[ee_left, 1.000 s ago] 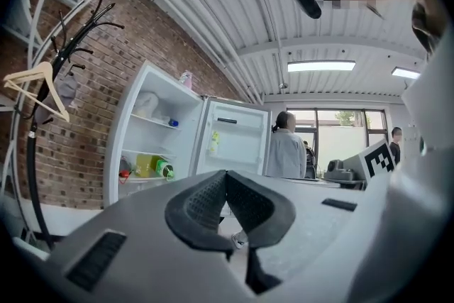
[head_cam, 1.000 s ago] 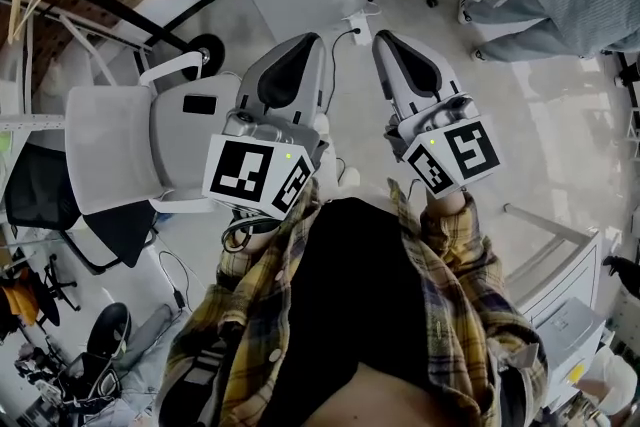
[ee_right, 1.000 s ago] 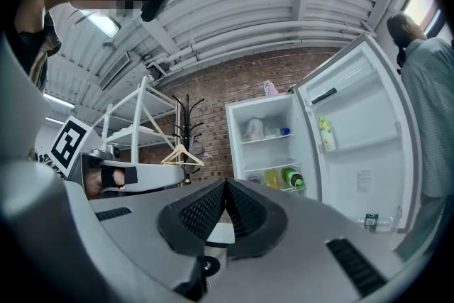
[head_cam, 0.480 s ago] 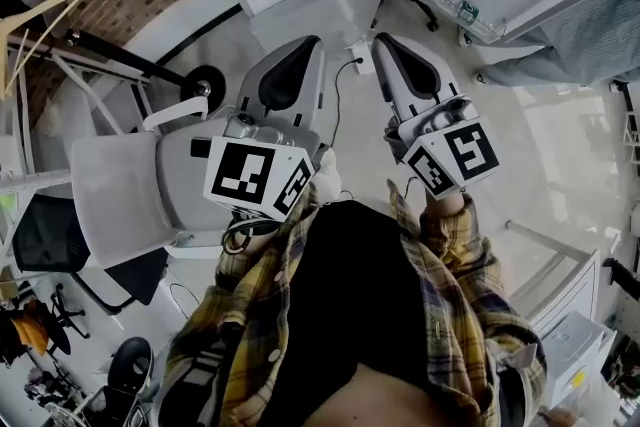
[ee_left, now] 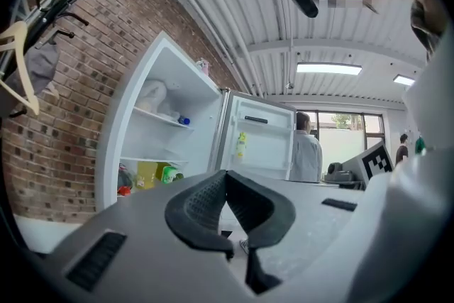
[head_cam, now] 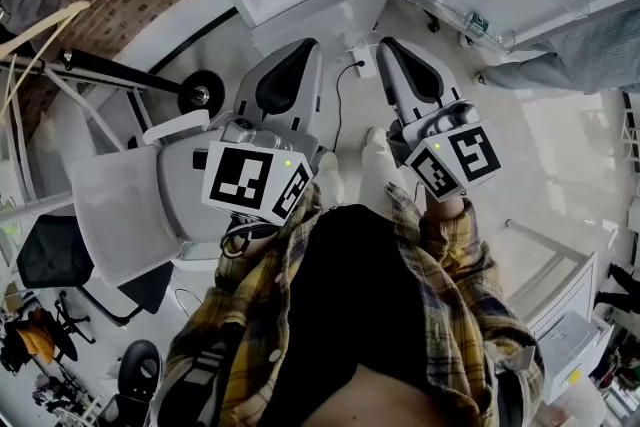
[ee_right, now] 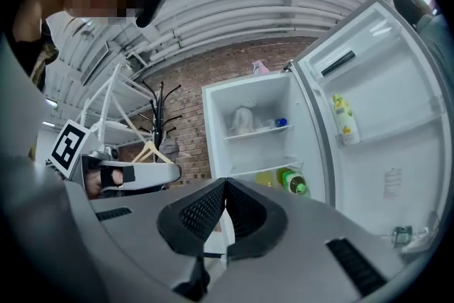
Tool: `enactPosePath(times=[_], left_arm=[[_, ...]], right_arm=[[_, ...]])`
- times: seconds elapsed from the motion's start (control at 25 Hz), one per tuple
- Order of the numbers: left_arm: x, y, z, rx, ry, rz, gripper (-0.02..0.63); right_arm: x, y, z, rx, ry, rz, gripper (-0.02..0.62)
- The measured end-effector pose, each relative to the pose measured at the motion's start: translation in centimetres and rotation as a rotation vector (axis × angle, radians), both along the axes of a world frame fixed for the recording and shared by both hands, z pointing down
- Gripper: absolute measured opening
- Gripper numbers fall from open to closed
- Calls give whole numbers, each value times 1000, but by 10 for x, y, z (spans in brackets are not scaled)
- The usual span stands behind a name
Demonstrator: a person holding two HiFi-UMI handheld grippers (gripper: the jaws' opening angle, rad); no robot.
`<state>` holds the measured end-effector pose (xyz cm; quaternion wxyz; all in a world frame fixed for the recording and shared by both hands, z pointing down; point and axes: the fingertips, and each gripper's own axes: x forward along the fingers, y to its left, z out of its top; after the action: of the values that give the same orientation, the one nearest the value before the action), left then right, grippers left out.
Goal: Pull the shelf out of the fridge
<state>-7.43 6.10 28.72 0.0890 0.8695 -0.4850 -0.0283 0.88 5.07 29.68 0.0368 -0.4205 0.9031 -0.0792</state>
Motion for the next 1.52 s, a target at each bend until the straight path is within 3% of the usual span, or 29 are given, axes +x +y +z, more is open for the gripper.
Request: enactPosePath(times=[0.48, 0.8, 1.24, 1.52], left_arm=[[31, -79, -5, 18, -6, -89, 4], [56, -135, -17, 48, 2, -235, 5], [67, -154, -7, 25, -2, -408, 5], [58, -166, -1, 3, -2, -437, 3]], right_arm=[[37, -89, 0, -15, -11, -90, 18], [61, -155, -11, 4, -21, -234, 18], [68, -182, 6, -35, -23, -413, 18], [57, -198, 14, -78, -45, -443, 18]])
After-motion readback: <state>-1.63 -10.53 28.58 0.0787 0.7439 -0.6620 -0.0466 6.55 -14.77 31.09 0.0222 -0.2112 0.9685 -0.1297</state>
